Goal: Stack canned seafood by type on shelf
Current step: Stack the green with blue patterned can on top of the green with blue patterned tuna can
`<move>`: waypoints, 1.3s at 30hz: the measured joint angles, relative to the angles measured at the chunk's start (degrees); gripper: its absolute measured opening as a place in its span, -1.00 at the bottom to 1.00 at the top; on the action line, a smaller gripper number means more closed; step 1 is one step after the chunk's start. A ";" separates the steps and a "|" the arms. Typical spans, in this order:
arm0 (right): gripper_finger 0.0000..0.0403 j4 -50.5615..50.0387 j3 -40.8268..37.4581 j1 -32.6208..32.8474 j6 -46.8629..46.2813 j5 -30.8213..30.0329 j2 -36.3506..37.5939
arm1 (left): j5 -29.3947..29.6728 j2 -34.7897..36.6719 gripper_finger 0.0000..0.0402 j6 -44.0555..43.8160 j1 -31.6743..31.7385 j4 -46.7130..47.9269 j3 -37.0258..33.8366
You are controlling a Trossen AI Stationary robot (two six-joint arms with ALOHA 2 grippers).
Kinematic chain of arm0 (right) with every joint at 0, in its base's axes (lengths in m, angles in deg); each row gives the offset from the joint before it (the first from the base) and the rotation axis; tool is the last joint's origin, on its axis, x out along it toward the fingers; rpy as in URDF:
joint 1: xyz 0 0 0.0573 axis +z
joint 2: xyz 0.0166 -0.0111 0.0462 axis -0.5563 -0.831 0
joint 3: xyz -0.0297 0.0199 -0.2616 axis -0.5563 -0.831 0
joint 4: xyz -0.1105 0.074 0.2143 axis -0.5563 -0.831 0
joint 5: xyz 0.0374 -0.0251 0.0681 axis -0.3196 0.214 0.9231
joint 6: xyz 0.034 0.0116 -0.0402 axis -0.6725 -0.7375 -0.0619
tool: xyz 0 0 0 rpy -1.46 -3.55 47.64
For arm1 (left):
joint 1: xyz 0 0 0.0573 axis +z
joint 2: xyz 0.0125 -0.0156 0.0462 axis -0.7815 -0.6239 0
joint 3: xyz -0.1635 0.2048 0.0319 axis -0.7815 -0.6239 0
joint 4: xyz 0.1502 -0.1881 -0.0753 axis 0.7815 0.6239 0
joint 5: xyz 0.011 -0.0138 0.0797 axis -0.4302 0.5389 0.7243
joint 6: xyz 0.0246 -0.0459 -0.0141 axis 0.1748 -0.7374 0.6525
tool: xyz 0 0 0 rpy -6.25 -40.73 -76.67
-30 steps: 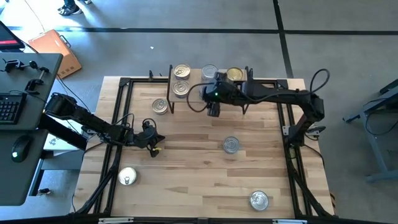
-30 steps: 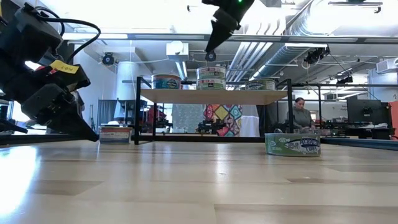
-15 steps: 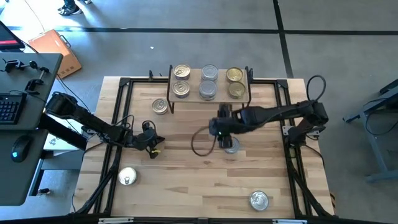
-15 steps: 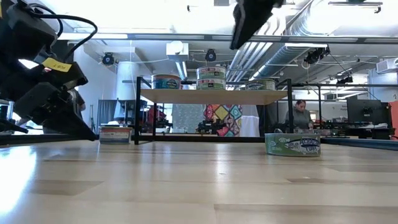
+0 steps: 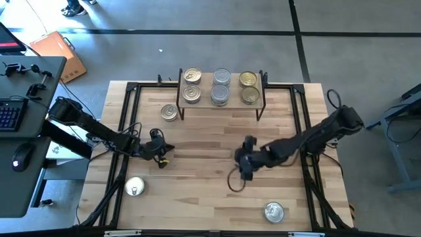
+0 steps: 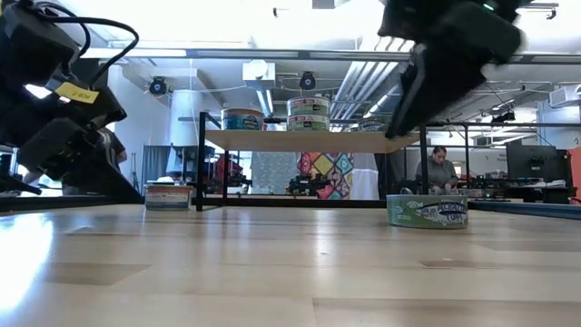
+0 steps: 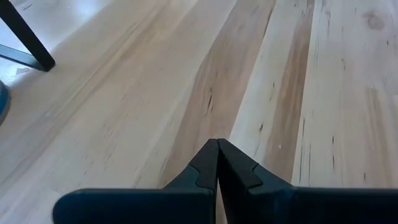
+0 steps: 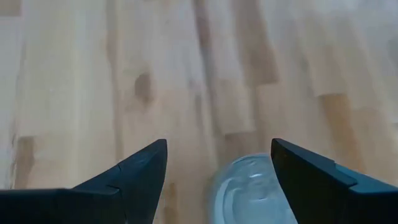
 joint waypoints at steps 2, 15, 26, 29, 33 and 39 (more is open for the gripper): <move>0.37 3.97 -3.19 1.78 -2.19 -2.17 -0.46 | 0.02 0.00 -1.00 0.32 0.00 -0.63 0.00; -0.01 29.17 -17.89 8.28 -4.76 -19.49 -2.67 | 0.09 0.00 -1.00 3.53 0.02 -6.86 0.00; -0.20 29.34 -23.74 7.75 -1.30 -14.81 -2.63 | 0.07 0.00 -1.00 4.95 0.04 -8.48 0.00; -0.41 30.22 -24.82 7.75 -2.57 -15.17 -3.19 | 0.04 0.00 -1.00 4.95 0.07 -8.49 0.00; -0.76 31.53 -25.18 7.77 -5.08 -15.85 -5.36 | -0.28 0.00 -1.00 6.95 -0.17 -8.49 0.00; -0.95 38.10 -25.49 7.73 -6.79 -17.45 -7.05 | -0.94 -0.05 -1.00 17.49 -3.89 -8.42 0.08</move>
